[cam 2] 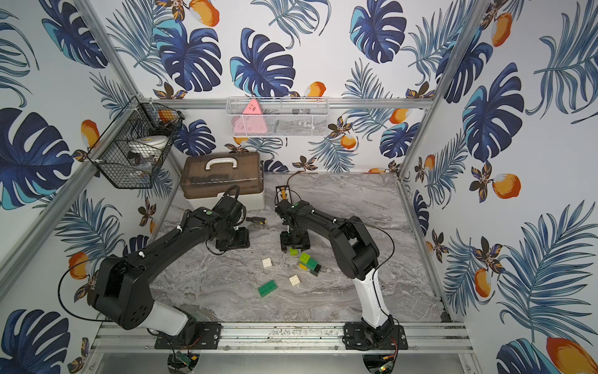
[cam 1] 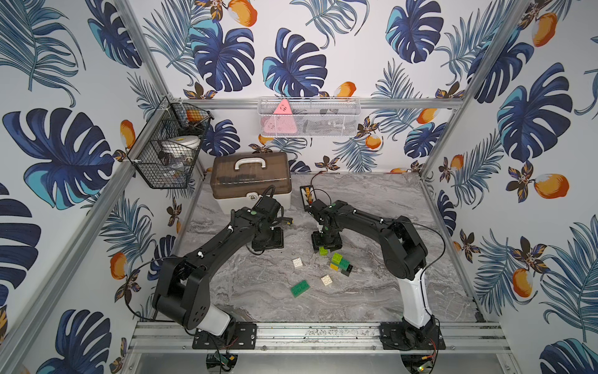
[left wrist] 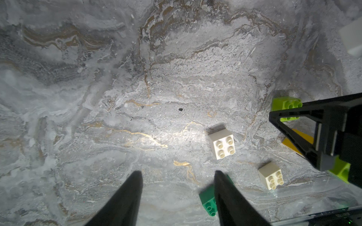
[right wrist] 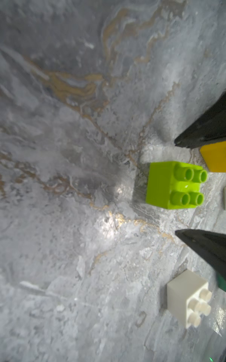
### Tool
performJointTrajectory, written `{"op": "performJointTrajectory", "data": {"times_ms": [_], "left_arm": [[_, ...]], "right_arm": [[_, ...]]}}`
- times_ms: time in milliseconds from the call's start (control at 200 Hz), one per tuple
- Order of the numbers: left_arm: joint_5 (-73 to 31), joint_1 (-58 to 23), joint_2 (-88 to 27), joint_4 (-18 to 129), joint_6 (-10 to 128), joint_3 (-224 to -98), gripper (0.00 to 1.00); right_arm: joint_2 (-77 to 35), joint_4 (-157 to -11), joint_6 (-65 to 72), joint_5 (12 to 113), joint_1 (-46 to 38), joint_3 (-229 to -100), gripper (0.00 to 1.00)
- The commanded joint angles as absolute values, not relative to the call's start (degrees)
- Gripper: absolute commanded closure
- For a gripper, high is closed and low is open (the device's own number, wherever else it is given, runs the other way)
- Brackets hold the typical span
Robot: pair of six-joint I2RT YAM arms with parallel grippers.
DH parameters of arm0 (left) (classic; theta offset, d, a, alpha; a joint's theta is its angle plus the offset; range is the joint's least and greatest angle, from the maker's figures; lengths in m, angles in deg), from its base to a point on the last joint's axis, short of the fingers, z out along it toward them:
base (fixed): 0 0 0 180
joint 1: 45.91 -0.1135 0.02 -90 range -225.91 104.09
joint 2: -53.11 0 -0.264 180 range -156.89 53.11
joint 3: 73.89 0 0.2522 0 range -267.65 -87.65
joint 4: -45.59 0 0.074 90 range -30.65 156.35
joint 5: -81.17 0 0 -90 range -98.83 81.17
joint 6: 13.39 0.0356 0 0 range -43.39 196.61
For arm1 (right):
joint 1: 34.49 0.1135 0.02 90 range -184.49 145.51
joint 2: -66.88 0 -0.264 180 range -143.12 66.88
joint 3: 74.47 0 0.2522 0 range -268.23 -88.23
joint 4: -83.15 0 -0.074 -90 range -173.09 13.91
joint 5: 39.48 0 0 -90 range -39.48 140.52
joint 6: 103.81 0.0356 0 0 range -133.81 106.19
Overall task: Assemble a giraffe with lego
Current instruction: Pick up the lego brick from the center of the board.
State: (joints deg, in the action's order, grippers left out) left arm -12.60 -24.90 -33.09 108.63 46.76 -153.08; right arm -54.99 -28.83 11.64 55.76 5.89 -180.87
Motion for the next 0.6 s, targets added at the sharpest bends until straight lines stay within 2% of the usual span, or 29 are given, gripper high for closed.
{"op": "performJointTrajectory", "data": {"times_ms": [0, 195, 595], "left_arm": [[-12.28, -25.01, -32.50, 108.72, 47.35, -152.96, 0.36], [-11.99, -25.00, -32.41, 109.01, 46.73, -153.13, 0.37], [-12.52, -25.01, -32.15, 109.16, 46.45, -152.53, 0.37]], "right_arm": [[-55.53, -28.61, 10.45, 55.98, 6.03, -180.88, 0.43], [-55.80, -28.84, 9.33, 54.79, 6.11, -180.70, 0.50], [-54.37, -30.83, 8.24, 52.24, 6.12, -178.85, 0.55]]}}
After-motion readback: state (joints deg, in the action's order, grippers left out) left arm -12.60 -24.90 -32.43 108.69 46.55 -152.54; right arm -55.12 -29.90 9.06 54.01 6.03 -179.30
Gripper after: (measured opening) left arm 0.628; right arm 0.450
